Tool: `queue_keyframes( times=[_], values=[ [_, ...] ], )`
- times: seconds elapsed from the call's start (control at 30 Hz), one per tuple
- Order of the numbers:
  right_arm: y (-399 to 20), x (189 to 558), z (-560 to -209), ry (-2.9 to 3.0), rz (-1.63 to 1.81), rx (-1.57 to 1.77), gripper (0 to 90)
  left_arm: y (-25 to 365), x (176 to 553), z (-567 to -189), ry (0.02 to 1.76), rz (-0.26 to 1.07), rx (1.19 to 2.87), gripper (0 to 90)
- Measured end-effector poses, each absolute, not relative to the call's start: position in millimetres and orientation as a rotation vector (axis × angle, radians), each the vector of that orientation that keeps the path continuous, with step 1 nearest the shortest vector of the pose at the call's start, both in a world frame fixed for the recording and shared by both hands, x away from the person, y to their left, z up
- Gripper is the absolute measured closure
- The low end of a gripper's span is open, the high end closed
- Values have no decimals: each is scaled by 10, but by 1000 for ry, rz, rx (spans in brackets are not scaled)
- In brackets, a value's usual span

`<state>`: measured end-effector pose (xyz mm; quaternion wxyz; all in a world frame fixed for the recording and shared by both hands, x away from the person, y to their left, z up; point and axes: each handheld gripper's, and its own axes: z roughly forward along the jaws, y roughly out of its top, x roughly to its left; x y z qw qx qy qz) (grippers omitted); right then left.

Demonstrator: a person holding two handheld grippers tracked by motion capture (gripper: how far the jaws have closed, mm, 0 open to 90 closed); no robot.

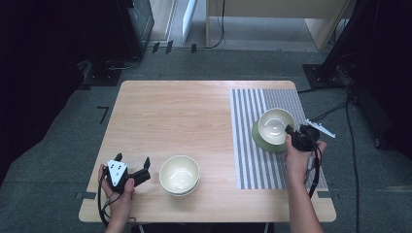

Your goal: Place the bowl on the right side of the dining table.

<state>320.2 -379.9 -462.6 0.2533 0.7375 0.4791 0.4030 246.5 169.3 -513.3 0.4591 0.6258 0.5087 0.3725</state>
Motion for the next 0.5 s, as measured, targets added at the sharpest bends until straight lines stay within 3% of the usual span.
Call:
queue_keyframes(
  times=[0.5],
  values=[
    [-3877, 3419, -4727, 1298, 1032, 2162, 840, 1689, 2468, -5133, 1253, 917, 1544, 1]
  ],
)
